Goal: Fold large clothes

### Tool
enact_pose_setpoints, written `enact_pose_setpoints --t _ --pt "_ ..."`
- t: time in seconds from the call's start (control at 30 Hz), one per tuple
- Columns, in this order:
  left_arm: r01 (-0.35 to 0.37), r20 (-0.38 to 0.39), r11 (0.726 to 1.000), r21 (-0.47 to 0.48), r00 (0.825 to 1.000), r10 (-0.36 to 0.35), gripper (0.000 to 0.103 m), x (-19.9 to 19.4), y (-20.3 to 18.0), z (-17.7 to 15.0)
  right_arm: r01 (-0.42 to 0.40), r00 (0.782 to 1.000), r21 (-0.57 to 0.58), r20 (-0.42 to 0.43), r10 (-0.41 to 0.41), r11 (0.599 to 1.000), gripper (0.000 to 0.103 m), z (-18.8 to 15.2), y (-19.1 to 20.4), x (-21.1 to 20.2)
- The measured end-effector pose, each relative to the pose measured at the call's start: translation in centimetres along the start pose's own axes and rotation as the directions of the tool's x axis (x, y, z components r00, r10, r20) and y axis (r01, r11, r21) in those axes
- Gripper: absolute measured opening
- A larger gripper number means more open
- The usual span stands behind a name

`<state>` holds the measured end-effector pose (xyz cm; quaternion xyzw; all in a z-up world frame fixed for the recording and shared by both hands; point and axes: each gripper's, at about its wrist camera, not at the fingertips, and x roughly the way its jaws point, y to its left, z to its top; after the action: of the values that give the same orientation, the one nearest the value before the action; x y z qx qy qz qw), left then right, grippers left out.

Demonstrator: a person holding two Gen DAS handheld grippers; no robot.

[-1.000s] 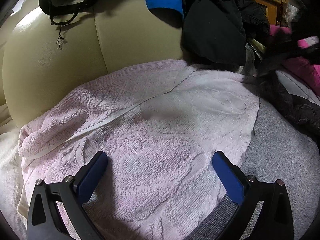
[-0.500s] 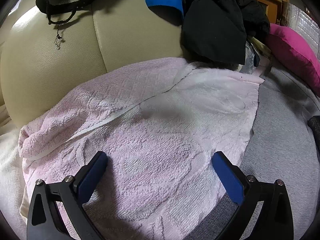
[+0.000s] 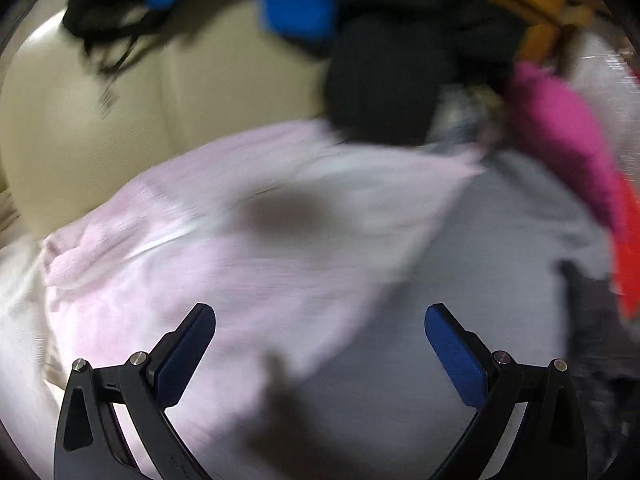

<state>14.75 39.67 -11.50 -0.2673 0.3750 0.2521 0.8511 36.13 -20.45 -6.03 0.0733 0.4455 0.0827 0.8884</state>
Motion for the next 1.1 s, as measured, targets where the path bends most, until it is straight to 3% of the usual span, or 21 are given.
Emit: enact_pose_setpoints --t 0.07,0.13,0.2,0.27,0.33,0.43,0.53,0.63,0.73,0.83,0.9,1.0,1.1 --pt "0.11 -0.01 0.993 0.031 0.994 -0.11 0.103 -1.5 -3.9 -0.1 -0.008 1.0 0.005 0.0 0.008 1.0 0.012 -0.7 -0.8 0.8" --pt "0.227 -0.047 0.972 0.054 0.973 -0.225 0.103 -2.2 -7.8 -0.6 -0.025 1.0 0.014 0.012 0.025 1.0 0.012 -0.7 -1.7 0.8" --pt "0.371 -0.112 0.927 0.054 0.925 -0.364 0.103 -2.3 -12.7 -1.5 -0.031 0.999 0.006 0.037 0.03 1.0 0.012 -0.3 -2.1 0.1" --pt "0.46 -0.159 0.888 0.028 0.879 -0.45 0.103 -1.8 -16.6 -2.6 -0.038 0.996 -0.019 0.078 0.04 0.999 0.012 0.5 -1.7 -1.3" --pt "0.504 -0.188 0.863 0.011 0.849 -0.494 0.103 -1.1 -19.9 -3.5 -0.04 0.992 -0.043 0.121 0.045 0.998 0.012 0.9 -1.2 -2.9" --pt "0.525 -0.218 0.851 -0.012 0.829 -0.514 0.103 0.2 -23.4 -5.2 -0.037 0.982 -0.08 0.182 0.051 0.996 0.012 1.7 -1.0 -5.4" --pt "0.49 -0.263 0.871 -0.029 0.837 -0.479 0.103 2.3 -25.1 -7.0 -0.019 0.984 -0.074 0.173 0.031 0.997 0.012 1.2 -2.1 -4.5" --pt "0.389 -0.297 0.921 -0.003 0.879 -0.373 0.101 5.2 -26.3 -8.5 0.007 0.995 -0.041 0.102 -0.003 0.999 0.012 -0.6 -3.8 -1.2" --pt "0.311 -0.317 0.949 0.054 0.906 -0.279 0.088 6.7 -26.9 -9.0 0.026 0.999 -0.017 0.036 -0.026 1.0 0.012 -2.6 -5.4 1.6" --pt "0.237 -0.3 0.96 0.146 0.936 -0.186 0.065 6.8 -27.2 -9.0 0.031 1.0 0.003 -0.002 -0.031 1.0 0.012 -3.8 -6.7 3.2" --pt "0.231 -0.297 0.96 0.161 0.938 -0.176 0.06 6.9 -27.1 -8.8 0.023 1.0 0.021 -0.02 -0.023 1.0 0.012 -4.5 -7.5 3.9" --pt "0.24 -0.265 0.955 0.176 0.946 -0.189 0.06 5.6 -26.3 -8.2 0.02 1.0 0.03 -0.022 -0.02 0.999 0.012 -5.2 -7.9 4.0" --pt "0.188 -0.146 0.958 0.218 0.977 -0.159 0.06 2.5 -25.4 -7.5 0.01 1.0 0.025 0.006 -0.01 1.0 0.012 -4.9 -7.5 2.7"
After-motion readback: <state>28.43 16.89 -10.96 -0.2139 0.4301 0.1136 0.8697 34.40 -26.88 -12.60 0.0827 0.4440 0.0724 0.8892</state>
